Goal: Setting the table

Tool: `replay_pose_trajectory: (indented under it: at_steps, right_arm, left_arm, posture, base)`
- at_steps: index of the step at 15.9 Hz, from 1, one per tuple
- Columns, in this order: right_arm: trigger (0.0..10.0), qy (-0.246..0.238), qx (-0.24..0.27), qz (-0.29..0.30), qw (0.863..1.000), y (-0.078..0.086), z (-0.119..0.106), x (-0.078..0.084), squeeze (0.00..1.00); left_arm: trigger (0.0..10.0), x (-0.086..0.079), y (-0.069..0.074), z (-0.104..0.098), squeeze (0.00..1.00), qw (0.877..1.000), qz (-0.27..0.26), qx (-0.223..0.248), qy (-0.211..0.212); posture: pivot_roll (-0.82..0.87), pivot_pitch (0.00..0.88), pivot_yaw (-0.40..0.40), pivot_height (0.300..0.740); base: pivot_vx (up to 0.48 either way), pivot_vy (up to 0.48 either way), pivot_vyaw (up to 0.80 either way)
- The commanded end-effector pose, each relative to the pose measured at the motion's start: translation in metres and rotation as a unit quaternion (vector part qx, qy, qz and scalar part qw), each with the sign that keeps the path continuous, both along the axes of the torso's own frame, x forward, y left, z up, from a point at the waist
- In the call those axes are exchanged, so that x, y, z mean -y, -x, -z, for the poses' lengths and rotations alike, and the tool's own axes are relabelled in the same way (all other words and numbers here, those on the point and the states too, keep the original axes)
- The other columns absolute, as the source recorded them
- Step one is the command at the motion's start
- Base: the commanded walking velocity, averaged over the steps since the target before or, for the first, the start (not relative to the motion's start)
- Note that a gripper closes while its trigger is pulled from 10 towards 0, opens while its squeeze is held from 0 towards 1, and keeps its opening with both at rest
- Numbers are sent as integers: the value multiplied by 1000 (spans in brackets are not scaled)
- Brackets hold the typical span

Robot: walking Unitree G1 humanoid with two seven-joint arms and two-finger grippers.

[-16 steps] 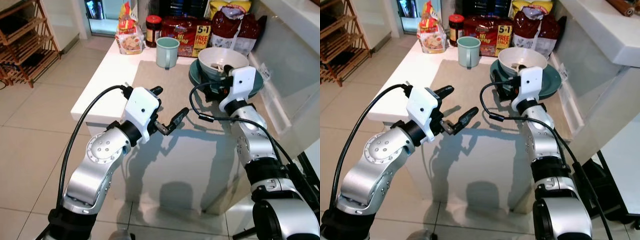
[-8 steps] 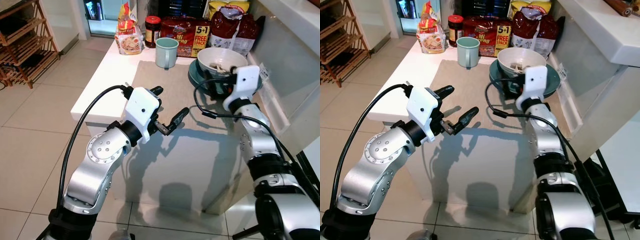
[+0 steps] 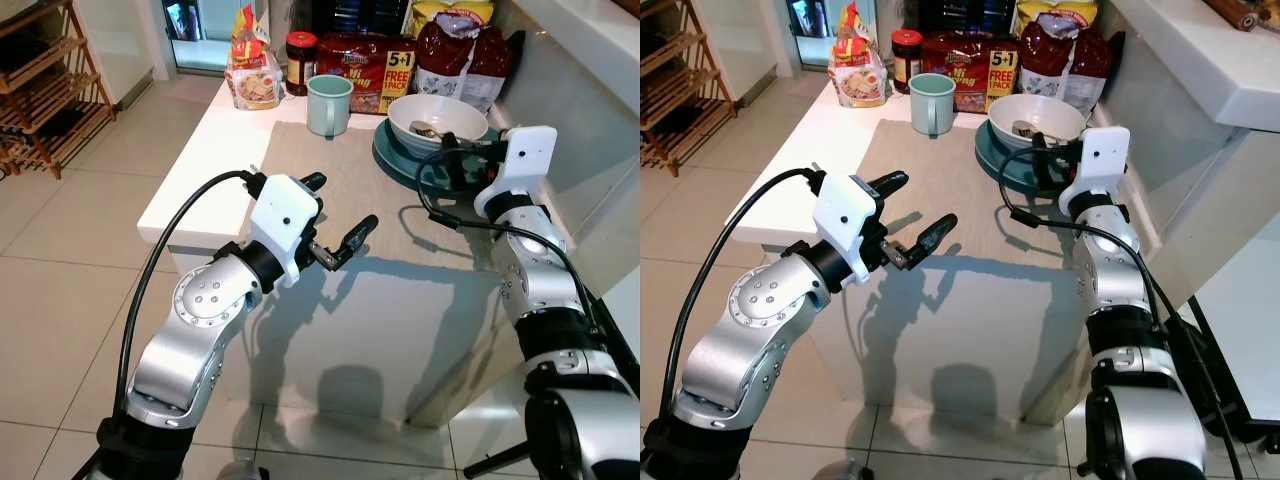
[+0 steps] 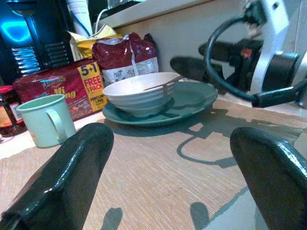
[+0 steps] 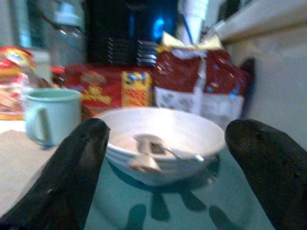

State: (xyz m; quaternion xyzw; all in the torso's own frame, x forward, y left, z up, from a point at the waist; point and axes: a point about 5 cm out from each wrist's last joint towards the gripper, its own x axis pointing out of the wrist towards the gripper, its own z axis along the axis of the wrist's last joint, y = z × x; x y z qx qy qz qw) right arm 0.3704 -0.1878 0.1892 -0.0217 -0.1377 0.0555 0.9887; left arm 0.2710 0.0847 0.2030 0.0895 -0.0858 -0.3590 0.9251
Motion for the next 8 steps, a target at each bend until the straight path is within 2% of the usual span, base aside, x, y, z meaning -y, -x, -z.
replay_pose_trajectory:
  at_steps: [1, 2, 4, 8]
  right_arm:
    - [10000, 0, 40, -35, 999, 4, -13, -11, 0]
    - [10000, 8, 49, -55, 997, 6, -15, -19, 0]
    - [10000, 16, 37, -55, 998, 5, -9, -24, 0]
    - [10000, 9, 16, -14, 1000, -1, 1, -19, 0]
  left_arm:
    - [10000, 3, 2, -6, 0, 1000, 12, 12, -2]
    - [10000, 3, 2, -6, 0, 1000, 12, 12, -3]
    - [10000, 3, 3, -6, 0, 1000, 13, 11, -4]
    - [10000, 3, 4, -5, 0, 1000, 15, 10, -5]
  posture:
    - [113, 11, -27, 740]
    - [114, 13, -27, 740]
    - [117, 15, -27, 740]
    - [124, 22, -26, 740]
  base:
    - [0, 0, 0]
    - [0, 0, 0]
    - [0, 0, 0]
    - [0, 0, 0]
